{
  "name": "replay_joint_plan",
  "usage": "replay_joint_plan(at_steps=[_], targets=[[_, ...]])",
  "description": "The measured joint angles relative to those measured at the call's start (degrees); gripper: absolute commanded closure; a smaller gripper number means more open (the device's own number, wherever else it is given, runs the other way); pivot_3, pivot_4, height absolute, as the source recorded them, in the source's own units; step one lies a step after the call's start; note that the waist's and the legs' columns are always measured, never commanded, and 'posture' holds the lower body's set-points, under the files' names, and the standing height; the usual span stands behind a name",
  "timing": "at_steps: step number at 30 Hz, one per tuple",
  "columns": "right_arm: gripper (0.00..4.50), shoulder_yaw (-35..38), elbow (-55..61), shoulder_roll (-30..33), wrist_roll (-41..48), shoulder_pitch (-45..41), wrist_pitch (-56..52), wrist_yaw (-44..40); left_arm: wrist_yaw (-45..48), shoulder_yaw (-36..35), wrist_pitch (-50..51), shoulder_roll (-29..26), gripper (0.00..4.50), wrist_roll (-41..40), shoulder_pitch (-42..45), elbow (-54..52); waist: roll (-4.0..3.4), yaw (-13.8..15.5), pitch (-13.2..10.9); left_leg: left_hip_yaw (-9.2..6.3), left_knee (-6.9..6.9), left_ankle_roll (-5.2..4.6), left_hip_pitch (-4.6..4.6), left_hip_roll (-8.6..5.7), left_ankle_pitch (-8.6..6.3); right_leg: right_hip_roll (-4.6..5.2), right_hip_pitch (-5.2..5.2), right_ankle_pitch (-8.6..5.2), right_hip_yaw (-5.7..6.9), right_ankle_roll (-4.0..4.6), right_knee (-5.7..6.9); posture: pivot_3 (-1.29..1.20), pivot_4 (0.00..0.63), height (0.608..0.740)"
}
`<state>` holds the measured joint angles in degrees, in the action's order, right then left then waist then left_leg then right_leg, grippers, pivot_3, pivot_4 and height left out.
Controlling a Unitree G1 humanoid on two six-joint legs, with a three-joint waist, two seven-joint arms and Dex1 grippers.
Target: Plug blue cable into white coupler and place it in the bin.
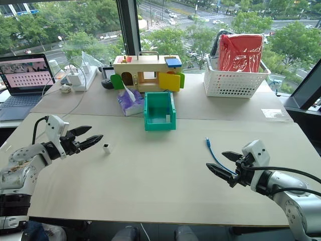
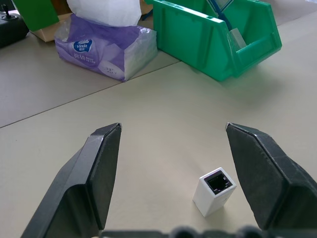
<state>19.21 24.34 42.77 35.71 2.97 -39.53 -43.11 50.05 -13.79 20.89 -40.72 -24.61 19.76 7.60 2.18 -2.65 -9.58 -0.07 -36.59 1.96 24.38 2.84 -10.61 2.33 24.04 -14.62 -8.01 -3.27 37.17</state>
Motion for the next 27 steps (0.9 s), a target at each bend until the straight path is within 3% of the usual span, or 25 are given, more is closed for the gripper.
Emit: replay_joint_plan(at_steps=[4,9,14,21,27], targets=[[0.01,-0.7,-0.3,0.0,-0.4,-2.5,-0.1,1.2,3.5,0.0,2.6,-1.3,0.88,-2.8,1.3,-0.4,0.02,-0.2,0.0,0.0,-0.07,0.0,0.08,0.0,0.0,-0.01,0.08,0.02,0.0,-0.03,0.03,0.0,0.15,0.733],[0.01,-10.6,-9.8,0.0,-9.9,-16.0,-1.6,8.3,14.5,-1.8,9.7,-9.0,0.88,-13.0,1.3,-13.0,0.06,-1.3,0.0,0.01,-0.15,-0.01,0.01,0.02,0.0,-0.01,-0.01,0.05,-0.01,-0.06,0.02,0.0,0.15,0.733],[0.01,-15.9,-18.0,-5.5,-14.2,-21.2,-3.2,13.1,14.3,-4.0,15.4,-9.7,0.88,-18.4,-4.0,-20.3,0.04,-1.3,0.0,-0.04,-0.14,-0.05,0.21,0.02,-0.03,-0.02,0.15,0.06,0.0,-0.01,0.05,0.0,0.15,0.733],[0.01,-16.6,-30.1,-10.3,-19.8,-28.1,1.1,16.8,12.9,-6.3,19.4,-11.8,0.88,-21.6,-7.0,-25.9,0.03,-1.3,0.0,-0.05,-0.21,-0.05,0.21,0.01,-0.03,-0.01,0.12,0.09,0.03,-0.04,0.03,0.0,0.15,0.733],[1.81,-17.0,-33.4,-11.4,-21.3,-29.2,2.8,15.5,11.6,-7.8,22.3,-13.2,0.88,-24.9,-7.2,-28.3,0.03,-1.3,0.0,-0.06,-0.21,-0.05,0.2,0.01,-0.03,-0.01,0.1,0.09,0.03,-0.04,0.03,0.0,0.15,0.733]])
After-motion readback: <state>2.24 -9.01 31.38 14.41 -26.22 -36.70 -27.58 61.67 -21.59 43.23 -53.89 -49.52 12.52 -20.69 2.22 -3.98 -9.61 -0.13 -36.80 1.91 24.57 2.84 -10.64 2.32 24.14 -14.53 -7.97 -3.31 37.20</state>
